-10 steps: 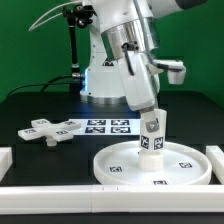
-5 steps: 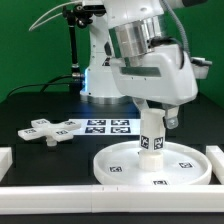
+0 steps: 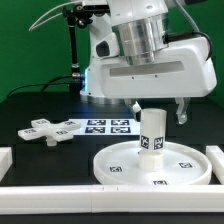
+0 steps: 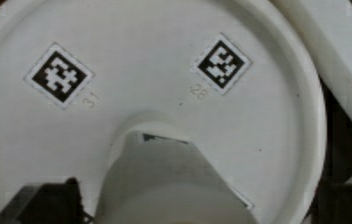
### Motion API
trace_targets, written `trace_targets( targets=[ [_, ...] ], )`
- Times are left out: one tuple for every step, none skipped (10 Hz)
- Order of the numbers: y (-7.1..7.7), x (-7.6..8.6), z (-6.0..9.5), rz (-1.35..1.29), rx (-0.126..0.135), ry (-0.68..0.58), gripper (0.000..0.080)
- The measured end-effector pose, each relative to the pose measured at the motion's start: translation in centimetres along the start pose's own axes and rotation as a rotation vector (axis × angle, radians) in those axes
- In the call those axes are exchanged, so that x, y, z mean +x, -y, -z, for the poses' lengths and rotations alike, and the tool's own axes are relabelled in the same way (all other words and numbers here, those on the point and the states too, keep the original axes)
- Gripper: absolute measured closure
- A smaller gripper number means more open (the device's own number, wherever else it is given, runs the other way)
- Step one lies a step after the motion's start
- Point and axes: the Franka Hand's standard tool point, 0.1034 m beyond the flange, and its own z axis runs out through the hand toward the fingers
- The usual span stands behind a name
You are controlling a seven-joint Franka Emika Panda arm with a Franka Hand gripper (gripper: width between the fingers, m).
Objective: Assemble round table
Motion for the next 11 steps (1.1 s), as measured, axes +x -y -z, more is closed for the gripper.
trace_targets(
  targets=[
    [0.04, -0.02, 0.00, 0.191, -0.047, -0.018, 0.0151],
    [0.17, -0.02, 0.01, 0.351, -0.075, -0.028, 0.0151],
    [0.41, -0.15, 0.01, 0.465, -0.099, -0.032, 0.0151],
    [0.85, -0.55, -0.10, 0.554, -0.116, -0.031, 0.0151],
    [0.90, -0.68, -0.19, 0.619, -0.117, -0.026, 0.0151],
    [0.81, -0.60, -0.16, 0.701, -0.119, -0.021, 0.0151],
    [0.78, -0.58, -0.16, 0.763, -0.120, -0.018, 0.0151],
    [0.74, -0.54, -0.15, 0.827, -0.122, -0.014, 0.0151],
    [0.71, -0.37, -0.12, 0.949, -0.132, -0.018, 0.0151],
    [0.67, -0.10, -0.10, 1.075, -0.147, -0.030, 0.0151],
    [0.57, 0.09, -0.03, 1.173, -0.152, -0.026, 0.0151]
  ],
)
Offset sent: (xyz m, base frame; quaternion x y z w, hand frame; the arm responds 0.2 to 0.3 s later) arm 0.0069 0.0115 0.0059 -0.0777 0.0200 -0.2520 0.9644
